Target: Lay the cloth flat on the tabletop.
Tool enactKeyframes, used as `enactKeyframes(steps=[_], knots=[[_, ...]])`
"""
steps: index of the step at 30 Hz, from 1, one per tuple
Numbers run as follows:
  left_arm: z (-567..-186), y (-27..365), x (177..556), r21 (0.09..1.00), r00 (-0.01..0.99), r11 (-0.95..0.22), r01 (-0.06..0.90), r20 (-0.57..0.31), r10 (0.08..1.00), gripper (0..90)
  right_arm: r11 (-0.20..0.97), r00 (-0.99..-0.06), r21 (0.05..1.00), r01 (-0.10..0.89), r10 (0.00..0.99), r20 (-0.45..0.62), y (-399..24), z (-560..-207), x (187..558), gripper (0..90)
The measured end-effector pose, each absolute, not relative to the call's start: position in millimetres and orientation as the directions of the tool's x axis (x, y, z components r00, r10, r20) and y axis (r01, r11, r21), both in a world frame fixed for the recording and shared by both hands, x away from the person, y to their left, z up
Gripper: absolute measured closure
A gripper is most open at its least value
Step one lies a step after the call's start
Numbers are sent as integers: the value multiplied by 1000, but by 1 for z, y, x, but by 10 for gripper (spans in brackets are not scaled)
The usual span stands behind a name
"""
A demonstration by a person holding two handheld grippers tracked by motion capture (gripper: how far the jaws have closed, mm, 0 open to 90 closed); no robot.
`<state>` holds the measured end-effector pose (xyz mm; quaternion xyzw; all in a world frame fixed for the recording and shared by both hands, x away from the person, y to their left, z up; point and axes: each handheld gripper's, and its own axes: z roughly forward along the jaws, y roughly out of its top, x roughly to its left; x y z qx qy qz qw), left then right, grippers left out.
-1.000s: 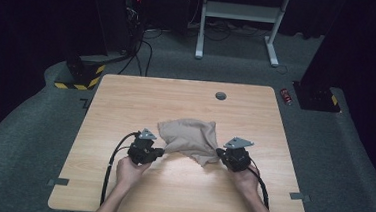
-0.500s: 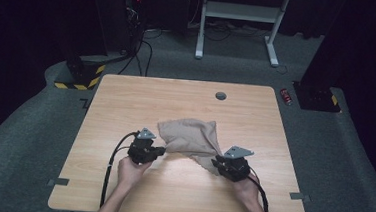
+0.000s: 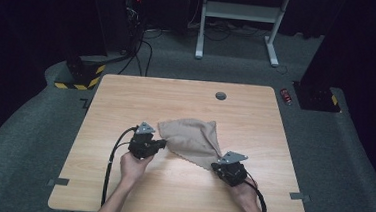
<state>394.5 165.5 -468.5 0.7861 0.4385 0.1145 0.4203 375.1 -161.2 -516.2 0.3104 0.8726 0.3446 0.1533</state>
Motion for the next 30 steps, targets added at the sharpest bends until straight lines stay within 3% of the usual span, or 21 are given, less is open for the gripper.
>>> enactKeyframes(steps=[23,30], knots=[[-507,181,345,630,594,-363,686,-197,780,867,580,-800,704,410,599,-27,-180,-510,350,888],[-502,178,350,683,551,-299,666,-182,814,714,542,-774,729,419,632,-25,-181,-506,357,827]])
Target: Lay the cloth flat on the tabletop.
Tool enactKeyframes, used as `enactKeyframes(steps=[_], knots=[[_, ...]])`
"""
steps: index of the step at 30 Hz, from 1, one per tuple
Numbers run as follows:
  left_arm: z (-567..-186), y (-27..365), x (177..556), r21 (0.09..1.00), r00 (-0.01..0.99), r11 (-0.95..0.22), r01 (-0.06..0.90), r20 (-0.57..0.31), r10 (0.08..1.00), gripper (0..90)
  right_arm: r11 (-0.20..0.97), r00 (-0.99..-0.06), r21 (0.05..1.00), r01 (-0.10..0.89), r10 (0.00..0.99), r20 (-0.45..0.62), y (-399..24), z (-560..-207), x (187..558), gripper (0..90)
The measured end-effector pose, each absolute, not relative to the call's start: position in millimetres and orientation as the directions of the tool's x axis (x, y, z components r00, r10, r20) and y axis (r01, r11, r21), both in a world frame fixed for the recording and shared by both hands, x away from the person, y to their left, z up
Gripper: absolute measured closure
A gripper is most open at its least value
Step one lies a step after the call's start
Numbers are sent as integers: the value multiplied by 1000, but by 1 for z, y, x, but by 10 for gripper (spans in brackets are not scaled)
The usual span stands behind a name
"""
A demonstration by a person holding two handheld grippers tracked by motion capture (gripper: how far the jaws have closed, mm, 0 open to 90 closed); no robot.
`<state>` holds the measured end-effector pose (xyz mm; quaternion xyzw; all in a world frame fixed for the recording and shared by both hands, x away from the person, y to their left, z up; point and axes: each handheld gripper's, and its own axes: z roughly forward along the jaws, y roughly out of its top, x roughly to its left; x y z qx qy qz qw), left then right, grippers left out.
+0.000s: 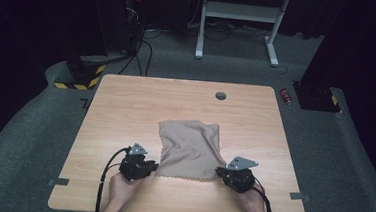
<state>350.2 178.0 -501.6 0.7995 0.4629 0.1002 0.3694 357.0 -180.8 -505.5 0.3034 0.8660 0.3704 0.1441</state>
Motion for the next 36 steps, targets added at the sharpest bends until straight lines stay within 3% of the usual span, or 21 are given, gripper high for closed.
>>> enactKeyframes(steps=[3,9,13,15,20,24,31,36], knots=[[-498,172,365,702,516,-289,651,-130,847,631,531,-762,734,423,647,-29,-180,-505,362,816],[-502,164,398,698,468,-250,671,-137,873,625,515,-735,731,448,678,-27,-180,-508,371,795],[-507,151,408,672,483,-315,670,-72,873,638,520,-726,725,452,687,-40,-179,-511,374,774],[-509,147,411,668,492,-330,666,-61,869,673,521,-722,721,457,690,-41,-179,-513,376,768],[-507,140,417,632,528,-414,655,9,849,879,529,-719,710,465,694,-45,-177,-516,378,768],[-506,140,417,613,545,-462,641,60,836,898,535,-722,706,463,690,-49,-176,-517,377,773],[-502,159,419,616,509,-438,655,70,858,892,544,-736,704,456,676,-46,-173,-517,374,789],[-499,156,412,662,530,-425,617,50,847,733,539,-740,707,458,672,-34,-173,-516,377,787]])
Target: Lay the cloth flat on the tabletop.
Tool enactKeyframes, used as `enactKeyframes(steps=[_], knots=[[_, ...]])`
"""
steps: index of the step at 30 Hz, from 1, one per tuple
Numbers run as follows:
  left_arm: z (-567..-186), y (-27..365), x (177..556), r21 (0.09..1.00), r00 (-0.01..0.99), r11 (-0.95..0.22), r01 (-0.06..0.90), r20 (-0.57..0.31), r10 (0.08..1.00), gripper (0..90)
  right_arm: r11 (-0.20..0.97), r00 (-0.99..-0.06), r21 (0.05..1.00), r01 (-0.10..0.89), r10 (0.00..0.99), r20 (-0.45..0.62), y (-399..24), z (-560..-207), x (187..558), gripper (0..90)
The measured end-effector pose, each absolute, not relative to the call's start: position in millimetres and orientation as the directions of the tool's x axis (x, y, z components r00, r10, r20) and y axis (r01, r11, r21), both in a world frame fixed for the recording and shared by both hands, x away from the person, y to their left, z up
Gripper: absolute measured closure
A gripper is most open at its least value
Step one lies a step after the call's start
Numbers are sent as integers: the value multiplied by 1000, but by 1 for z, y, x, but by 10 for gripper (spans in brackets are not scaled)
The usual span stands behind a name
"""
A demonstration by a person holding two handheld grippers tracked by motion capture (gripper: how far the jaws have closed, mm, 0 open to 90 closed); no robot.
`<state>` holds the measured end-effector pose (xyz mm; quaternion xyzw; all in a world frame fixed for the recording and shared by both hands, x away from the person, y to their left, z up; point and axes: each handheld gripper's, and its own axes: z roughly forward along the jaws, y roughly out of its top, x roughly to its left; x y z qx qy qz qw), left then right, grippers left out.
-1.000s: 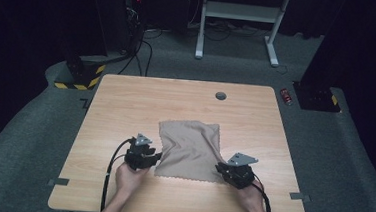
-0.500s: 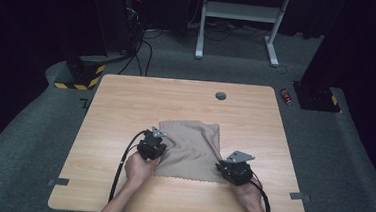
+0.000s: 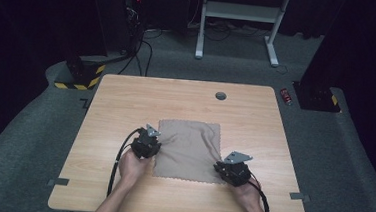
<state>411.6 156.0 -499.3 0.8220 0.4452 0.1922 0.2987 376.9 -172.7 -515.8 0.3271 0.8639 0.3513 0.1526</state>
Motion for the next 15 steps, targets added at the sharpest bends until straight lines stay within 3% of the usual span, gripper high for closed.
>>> enactKeyframes(steps=[3,15], knots=[[-502,151,404,673,536,-420,609,41,843,630,509,-723,721,469,691,-17,-178,-511,382,787],[-520,170,390,715,491,-339,612,-7,871,459,366,-635,767,527,769,70,-177,-502,430,739]])
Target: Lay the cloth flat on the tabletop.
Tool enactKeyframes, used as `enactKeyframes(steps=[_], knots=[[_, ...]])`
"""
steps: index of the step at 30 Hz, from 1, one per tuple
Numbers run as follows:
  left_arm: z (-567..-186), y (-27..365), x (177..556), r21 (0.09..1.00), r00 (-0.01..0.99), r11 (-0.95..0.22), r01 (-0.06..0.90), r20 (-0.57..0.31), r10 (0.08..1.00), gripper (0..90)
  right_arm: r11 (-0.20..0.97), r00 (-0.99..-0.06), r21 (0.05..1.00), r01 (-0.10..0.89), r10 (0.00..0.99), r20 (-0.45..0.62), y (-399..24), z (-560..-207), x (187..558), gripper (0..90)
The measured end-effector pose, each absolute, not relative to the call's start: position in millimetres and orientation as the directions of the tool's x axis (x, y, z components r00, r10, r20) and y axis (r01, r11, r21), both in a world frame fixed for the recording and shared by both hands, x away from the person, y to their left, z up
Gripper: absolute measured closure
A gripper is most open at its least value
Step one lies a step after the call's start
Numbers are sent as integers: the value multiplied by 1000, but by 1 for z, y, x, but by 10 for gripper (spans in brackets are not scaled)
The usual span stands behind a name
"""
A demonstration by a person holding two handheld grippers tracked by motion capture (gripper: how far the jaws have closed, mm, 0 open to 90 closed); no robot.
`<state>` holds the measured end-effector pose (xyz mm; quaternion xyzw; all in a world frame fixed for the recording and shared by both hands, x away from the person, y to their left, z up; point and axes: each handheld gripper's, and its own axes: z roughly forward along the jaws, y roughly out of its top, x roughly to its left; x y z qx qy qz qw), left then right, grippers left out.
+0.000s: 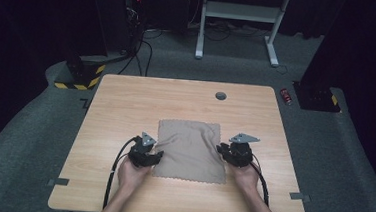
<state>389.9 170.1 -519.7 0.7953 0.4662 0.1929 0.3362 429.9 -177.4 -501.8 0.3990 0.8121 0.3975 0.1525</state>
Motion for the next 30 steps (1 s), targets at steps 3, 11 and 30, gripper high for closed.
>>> enactKeyframes(steps=[3,11,30], knots=[[-523,176,387,735,487,-329,593,-3,873,412,364,-618,781,508,785,36,-169,-498,445,733],[-527,178,384,754,468,-308,580,1,884,347,330,-526,762,557,850,16,-159,-507,477,740],[-527,178,384,754,462,-304,582,1,887,336,321,-456,730,603,890,-15,-143,-521,507,768]])
